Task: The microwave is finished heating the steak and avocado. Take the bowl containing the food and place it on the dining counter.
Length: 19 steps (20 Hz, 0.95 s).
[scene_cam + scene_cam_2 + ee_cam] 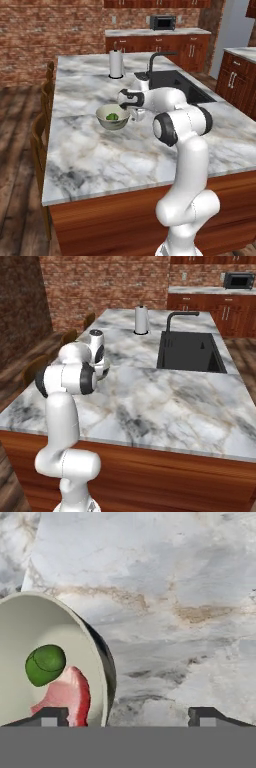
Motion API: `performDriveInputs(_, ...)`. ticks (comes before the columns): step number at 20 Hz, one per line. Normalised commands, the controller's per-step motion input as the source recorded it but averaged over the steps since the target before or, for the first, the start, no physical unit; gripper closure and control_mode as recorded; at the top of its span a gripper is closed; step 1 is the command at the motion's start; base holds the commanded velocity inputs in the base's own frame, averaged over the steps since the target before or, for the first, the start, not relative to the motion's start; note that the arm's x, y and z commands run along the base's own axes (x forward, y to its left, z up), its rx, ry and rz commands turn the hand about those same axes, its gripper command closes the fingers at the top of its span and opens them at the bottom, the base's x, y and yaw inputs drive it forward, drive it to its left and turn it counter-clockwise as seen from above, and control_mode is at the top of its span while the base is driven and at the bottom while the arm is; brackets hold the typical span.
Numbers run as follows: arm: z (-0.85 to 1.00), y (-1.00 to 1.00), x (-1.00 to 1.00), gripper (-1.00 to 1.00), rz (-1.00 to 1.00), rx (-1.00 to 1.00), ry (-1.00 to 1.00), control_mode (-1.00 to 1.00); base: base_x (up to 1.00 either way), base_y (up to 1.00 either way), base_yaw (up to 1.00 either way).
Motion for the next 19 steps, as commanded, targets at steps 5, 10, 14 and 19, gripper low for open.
performDriveInputs(5,0.73,-0.60,-1.00,-1.00,0.00,0.03,0.01,-1.00,0.00,0.00,0.00)
performDriveInputs(10,0.55,-0.66,-1.00,-1.00,0.00,0.01,0.00,-1.00,0.00,0.00,0.00)
performDriveInputs(14,0.47,-0.53,-1.00,-1.00,0.00,0.00,-0.02,-1.00,0.00,0.00,0.00)
performDriveInputs(19,0.42,-0.47,-1.00,-1.00,0.00,0.00,-0.10,-1.00,0.00,0.00,0.00)
